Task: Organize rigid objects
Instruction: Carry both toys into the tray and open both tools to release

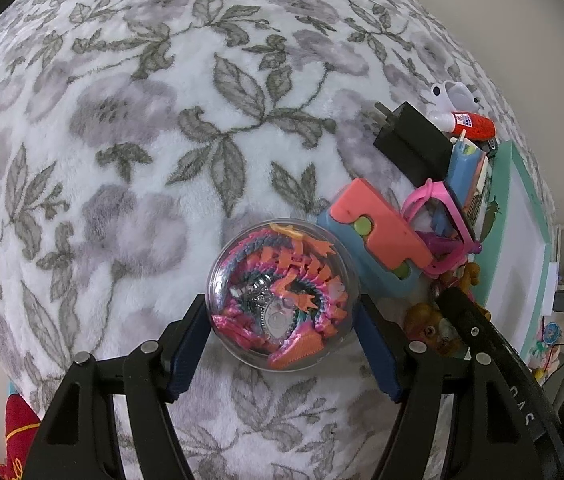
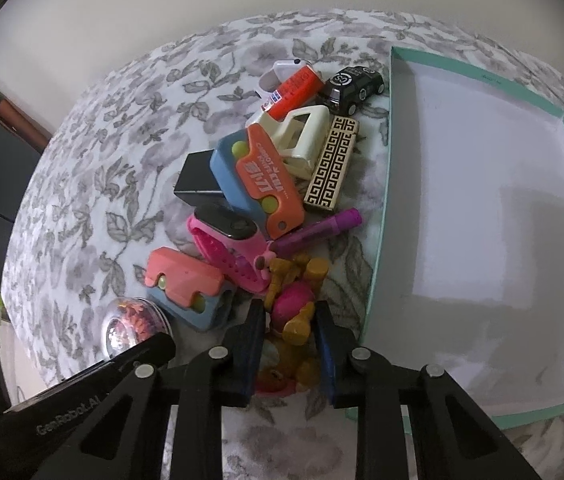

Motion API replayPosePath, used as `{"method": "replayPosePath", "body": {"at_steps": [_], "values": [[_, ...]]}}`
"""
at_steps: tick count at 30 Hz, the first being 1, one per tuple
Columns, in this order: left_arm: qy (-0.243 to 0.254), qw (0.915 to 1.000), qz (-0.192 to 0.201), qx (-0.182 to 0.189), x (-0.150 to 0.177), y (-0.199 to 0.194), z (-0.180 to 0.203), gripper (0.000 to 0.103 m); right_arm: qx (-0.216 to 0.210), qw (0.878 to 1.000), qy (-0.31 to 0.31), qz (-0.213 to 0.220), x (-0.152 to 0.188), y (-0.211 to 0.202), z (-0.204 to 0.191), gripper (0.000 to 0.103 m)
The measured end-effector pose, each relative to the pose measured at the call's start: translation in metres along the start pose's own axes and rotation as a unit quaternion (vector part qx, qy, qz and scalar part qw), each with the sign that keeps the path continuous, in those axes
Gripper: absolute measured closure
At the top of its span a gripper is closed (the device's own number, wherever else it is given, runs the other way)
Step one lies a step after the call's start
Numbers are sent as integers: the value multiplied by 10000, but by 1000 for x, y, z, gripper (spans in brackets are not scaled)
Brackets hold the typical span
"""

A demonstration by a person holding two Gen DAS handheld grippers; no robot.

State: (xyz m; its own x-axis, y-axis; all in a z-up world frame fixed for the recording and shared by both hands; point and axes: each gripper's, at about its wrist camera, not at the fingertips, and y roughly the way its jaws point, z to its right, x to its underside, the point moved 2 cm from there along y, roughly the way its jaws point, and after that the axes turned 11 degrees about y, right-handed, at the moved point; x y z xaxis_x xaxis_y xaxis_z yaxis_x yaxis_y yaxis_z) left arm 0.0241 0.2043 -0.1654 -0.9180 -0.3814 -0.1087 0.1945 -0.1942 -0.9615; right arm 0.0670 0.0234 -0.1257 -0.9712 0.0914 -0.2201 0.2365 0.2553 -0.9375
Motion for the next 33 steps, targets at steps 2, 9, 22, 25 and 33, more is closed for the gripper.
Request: {"method": "replayPosePath", "body": {"at_steps": [2,9,22,25,33], "values": [[1,10000,15,17,4,-8,8,30,-1,10000,21,9,0,-2,2,77],[106,9993,356,7,1,-31,13,30,-179,9995,72,268,-4,-24,5,77],[498,9923,1129,104,-6,-84,72,30,-163,9951,336,915,-22,-67,24,77],[689,9889,1300,204,-9,-95,99,30,-21,9916,436,1215,-30,-86,36,77],[1412,9810,1234,498,-9,-85,180,30,541,9789,933,1737,-49,-125,93,77]]}}
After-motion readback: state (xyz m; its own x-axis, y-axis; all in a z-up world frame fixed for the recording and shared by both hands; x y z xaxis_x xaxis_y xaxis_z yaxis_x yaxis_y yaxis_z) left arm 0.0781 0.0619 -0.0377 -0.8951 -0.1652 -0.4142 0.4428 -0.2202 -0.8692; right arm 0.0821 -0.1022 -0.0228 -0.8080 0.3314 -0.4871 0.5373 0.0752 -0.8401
